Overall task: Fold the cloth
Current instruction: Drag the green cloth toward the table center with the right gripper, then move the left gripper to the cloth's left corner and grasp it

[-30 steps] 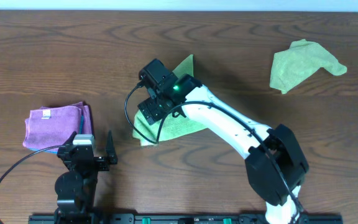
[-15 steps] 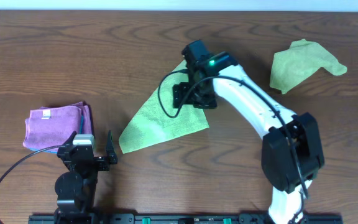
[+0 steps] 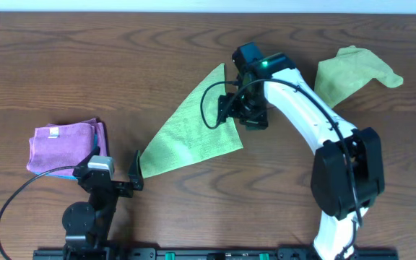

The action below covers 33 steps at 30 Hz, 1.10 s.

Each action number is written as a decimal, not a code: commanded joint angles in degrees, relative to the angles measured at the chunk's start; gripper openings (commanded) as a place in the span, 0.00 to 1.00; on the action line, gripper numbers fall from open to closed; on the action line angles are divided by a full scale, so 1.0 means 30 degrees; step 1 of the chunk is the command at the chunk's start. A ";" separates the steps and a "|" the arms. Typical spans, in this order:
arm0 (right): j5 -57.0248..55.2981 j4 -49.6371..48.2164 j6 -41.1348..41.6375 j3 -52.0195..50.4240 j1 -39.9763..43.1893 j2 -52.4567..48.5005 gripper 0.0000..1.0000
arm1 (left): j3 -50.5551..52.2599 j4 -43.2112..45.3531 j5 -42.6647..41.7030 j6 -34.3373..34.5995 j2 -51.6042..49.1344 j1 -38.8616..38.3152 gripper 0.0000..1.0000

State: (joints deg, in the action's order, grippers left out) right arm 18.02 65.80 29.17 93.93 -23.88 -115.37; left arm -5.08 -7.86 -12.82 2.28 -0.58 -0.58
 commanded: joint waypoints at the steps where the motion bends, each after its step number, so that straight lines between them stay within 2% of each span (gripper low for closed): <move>1: 0.0007 0.0189 -0.0044 -0.0517 0.0248 -0.0036 0.84 | 0.0262 -0.0619 -0.1705 0.3045 0.0109 0.0073 0.95; 4: 0.0015 -0.0175 -0.0153 -0.1559 0.0328 0.0568 0.84 | 0.0240 -0.1107 -0.4699 0.4597 0.0109 0.0066 0.95; 13: 0.2244 -0.3636 -0.0007 -0.6229 0.1807 0.2849 0.85 | -0.0780 -0.2798 -0.5705 0.8663 -0.1107 0.0066 0.95; 20: 0.3089 -0.5960 0.0350 -0.7774 0.1770 0.2849 0.85 | -0.0794 -0.2645 -0.6987 1.1358 -0.4080 0.0066 0.95; 26: 0.3220 -0.7490 0.0430 -0.8925 0.1778 0.2849 0.84 | -0.0794 -0.1122 -0.7002 1.3814 -0.4590 0.0066 0.95; 33: 0.3198 -0.8102 0.0488 -0.9100 0.1778 0.2849 0.83 | -0.0794 -0.1144 -0.6601 1.3894 -0.4590 0.0066 0.95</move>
State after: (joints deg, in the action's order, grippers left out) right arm 26.63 41.93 29.76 67.11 -18.50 -107.50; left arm -6.48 -11.55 -32.77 42.83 -14.20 -0.58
